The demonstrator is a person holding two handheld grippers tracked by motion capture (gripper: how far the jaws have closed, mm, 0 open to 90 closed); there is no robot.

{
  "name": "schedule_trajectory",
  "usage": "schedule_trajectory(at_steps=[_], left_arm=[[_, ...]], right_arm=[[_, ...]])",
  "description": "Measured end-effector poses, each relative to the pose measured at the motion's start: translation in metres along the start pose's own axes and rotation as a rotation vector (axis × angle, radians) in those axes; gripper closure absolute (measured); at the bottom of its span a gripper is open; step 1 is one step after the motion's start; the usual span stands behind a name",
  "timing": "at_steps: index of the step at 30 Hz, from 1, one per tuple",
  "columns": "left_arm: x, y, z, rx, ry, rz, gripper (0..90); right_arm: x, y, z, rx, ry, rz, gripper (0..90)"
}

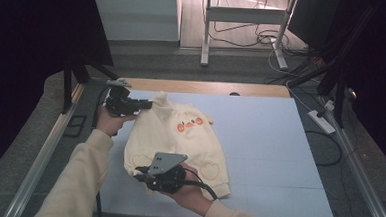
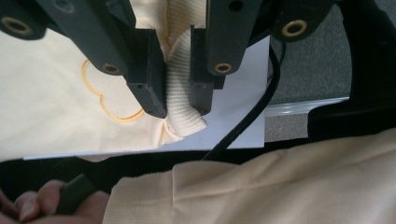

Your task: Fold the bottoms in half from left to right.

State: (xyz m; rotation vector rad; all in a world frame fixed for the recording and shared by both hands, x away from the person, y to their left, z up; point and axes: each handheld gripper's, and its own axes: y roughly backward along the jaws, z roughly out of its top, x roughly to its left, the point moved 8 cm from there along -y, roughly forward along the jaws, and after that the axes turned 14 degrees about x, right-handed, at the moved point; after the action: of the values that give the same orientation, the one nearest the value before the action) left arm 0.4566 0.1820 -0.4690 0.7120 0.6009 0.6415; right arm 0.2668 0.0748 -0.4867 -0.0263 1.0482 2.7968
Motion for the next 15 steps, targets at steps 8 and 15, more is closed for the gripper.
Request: schedule_trajectory(at_steps=[8,15], left_arm=[[-0.002,-0.012,-0.004,0.022,0.002,-0.005,82.8],[-0.007,-0.019,-0.001,0.024,-0.004,-0.010,82.7]], right_arm=[[-0.007,0.005,-0.014,0.009,-0.041,-0.006,76.9],[-0.013,0.015,-0.029,0.011,-0.070,-0.015,77.2]])
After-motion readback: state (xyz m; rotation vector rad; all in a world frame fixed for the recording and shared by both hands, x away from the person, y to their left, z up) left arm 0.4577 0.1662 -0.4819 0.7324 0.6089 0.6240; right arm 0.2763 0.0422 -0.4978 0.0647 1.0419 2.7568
